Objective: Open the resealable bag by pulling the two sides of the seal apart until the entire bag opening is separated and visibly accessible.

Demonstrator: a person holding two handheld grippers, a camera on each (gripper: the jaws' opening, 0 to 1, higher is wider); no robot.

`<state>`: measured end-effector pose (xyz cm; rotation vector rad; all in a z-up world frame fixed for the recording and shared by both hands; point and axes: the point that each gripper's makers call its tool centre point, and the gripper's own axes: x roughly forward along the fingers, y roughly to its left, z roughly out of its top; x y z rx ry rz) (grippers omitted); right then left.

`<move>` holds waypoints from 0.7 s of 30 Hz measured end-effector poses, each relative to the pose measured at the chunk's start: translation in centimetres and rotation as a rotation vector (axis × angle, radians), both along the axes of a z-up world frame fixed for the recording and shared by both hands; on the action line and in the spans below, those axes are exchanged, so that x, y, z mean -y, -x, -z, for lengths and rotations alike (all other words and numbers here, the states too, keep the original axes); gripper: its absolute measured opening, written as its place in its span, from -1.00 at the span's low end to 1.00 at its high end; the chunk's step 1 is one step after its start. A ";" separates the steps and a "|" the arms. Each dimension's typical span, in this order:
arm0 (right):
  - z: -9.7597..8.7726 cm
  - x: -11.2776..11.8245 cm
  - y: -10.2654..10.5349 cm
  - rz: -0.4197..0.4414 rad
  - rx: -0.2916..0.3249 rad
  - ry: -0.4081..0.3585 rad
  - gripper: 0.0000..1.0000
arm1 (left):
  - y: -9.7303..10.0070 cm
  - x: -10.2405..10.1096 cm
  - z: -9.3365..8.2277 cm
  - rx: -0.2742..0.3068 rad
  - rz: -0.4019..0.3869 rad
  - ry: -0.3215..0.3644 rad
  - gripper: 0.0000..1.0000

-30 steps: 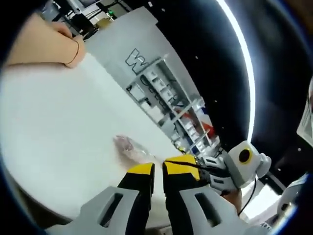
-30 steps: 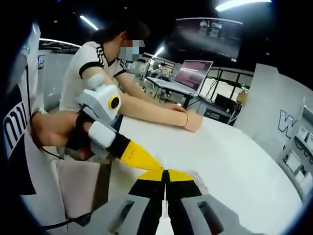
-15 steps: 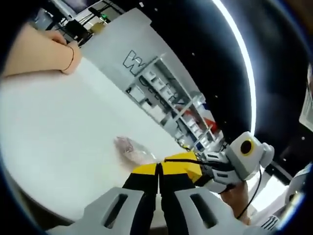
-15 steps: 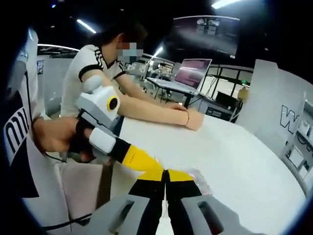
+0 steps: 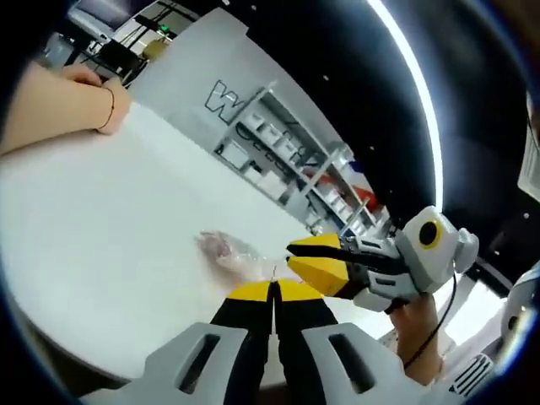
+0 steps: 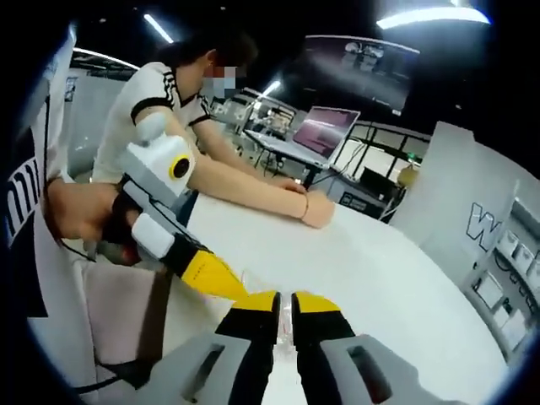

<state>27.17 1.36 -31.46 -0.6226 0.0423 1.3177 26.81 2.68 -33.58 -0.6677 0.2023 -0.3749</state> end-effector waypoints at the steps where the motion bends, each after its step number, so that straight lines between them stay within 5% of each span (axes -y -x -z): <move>1: 0.2 0.0 0.2 -0.005 -0.003 0.008 -0.87 | 0.0 0.0 0.0 0.001 -0.001 -0.007 -0.98; 15: 2.2 0.1 0.5 -0.011 0.003 0.110 -1.00 | 0.6 0.3 0.1 0.006 0.004 -0.081 -0.98; 21: 0.2 -0.2 -0.3 0.030 0.049 0.040 -1.00 | 0.5 0.9 0.3 -0.012 0.038 -0.061 -0.97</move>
